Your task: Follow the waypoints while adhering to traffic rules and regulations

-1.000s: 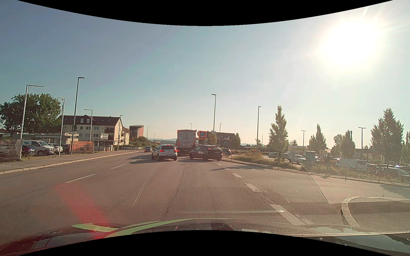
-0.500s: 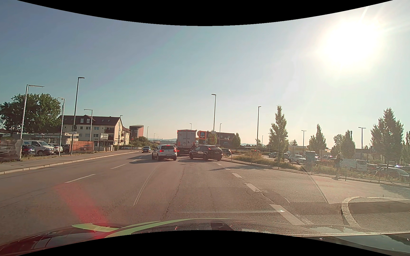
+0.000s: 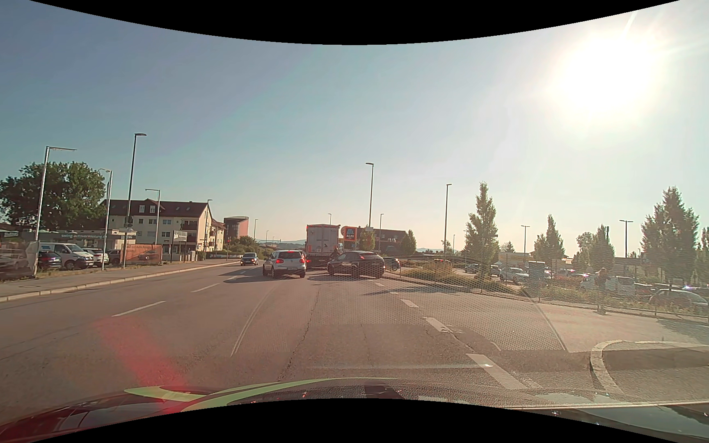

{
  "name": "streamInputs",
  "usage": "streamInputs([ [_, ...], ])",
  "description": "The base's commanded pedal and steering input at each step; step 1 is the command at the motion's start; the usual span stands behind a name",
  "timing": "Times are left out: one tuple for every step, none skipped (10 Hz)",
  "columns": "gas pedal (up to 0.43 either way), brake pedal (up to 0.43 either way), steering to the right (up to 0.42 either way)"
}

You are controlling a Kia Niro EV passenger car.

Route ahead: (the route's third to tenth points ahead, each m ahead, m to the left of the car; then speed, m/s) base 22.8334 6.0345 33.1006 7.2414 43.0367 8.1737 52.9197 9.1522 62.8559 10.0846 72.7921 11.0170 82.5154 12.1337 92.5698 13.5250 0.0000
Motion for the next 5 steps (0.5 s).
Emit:
streamInputs([
  [0.0,0.232,-0.019],
  [0.0,0.238,-0.019],
  [0.0,0.232,-0.019],
  [0.0,0.232,-0.019],
  [0.0,0.232,-0.019],
])
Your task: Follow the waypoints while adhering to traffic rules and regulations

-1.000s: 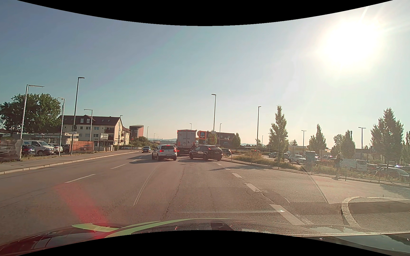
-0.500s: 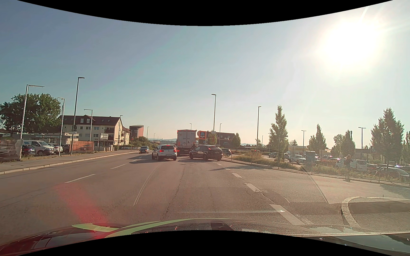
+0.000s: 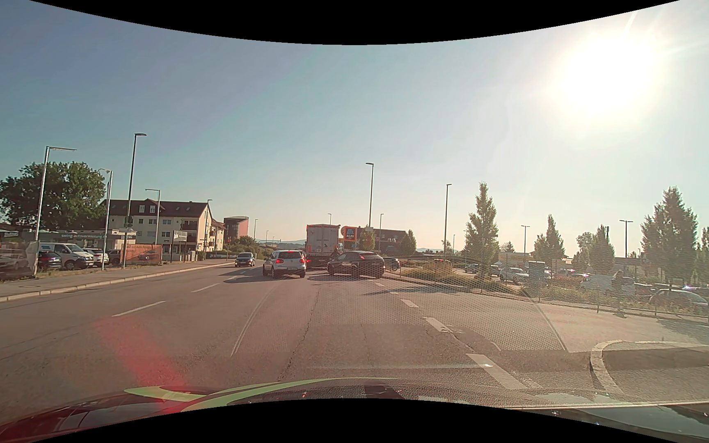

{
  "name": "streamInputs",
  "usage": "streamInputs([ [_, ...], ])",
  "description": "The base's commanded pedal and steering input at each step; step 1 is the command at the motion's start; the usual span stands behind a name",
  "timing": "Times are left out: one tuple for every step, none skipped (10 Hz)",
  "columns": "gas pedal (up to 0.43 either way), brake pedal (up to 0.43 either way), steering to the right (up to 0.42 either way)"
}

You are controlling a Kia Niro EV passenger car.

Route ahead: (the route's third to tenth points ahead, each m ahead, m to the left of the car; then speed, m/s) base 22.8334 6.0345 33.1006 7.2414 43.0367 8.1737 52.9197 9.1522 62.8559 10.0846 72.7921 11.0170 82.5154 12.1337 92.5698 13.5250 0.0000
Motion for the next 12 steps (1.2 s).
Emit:
streamInputs([
  [0.0,0.232,-0.019],
  [0.0,0.232,-0.019],
  [0.0,0.232,-0.019],
  [0.0,0.232,-0.019],
  [0.0,0.232,-0.019],
  [0.0,0.232,-0.019],
  [0.0,0.232,-0.019],
  [0.0,0.232,-0.019],
  [0.0,0.232,-0.019],
  [0.0,0.232,-0.019],
  [0.0,0.232,-0.019],
  [0.0,0.232,-0.019],
])
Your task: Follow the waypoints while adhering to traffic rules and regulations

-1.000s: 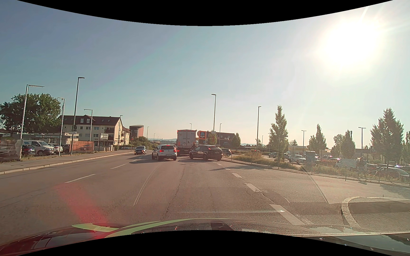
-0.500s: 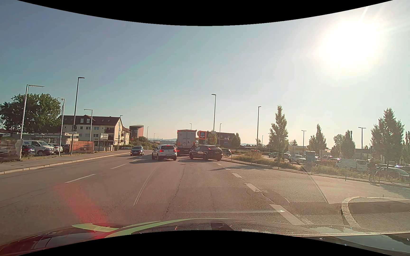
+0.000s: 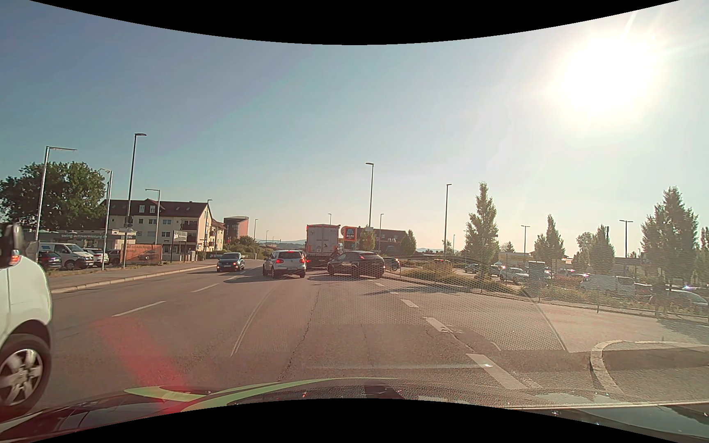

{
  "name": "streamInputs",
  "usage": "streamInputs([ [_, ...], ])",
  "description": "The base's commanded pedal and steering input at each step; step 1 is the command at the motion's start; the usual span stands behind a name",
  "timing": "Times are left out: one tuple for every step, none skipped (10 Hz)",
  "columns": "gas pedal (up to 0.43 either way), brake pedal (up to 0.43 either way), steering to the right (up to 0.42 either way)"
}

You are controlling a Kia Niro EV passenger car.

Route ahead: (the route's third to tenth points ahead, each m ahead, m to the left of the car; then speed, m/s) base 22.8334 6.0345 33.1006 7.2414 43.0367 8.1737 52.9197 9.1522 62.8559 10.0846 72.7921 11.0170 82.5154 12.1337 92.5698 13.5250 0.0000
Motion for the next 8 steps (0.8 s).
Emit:
streamInputs([
  [0.0,0.232,-0.019],
  [0.0,0.232,-0.019],
  [0.0,0.232,-0.019],
  [0.0,0.232,-0.019],
  [0.0,0.232,-0.019],
  [0.0,0.232,-0.019],
  [0.0,0.232,-0.019],
  [0.0,0.232,-0.019],
])
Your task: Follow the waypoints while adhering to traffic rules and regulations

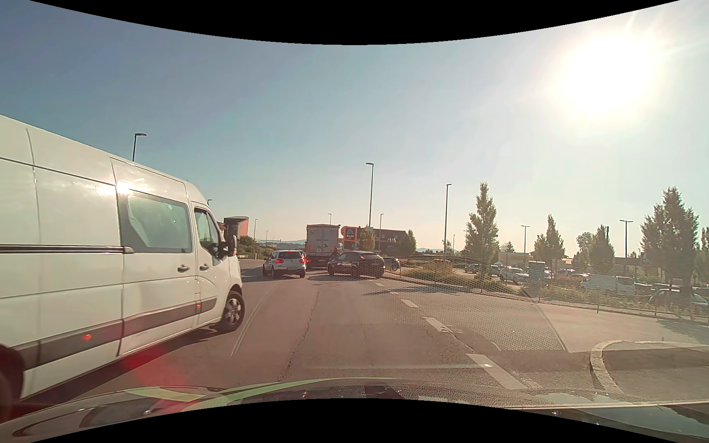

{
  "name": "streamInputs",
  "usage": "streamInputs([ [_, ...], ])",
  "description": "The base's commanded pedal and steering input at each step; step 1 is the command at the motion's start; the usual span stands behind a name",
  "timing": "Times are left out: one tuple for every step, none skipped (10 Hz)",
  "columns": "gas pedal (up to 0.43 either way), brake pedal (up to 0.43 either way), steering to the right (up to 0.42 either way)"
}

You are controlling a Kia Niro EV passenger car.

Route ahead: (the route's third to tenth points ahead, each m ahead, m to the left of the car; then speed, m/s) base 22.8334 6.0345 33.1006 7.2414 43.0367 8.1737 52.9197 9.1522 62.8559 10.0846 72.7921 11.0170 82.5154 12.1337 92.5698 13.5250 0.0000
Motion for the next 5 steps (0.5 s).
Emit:
streamInputs([
  [0.0,0.232,-0.019],
  [0.0,0.238,-0.019],
  [0.0,0.232,-0.019],
  [0.0,0.232,-0.019],
  [0.0,0.232,-0.019],
])
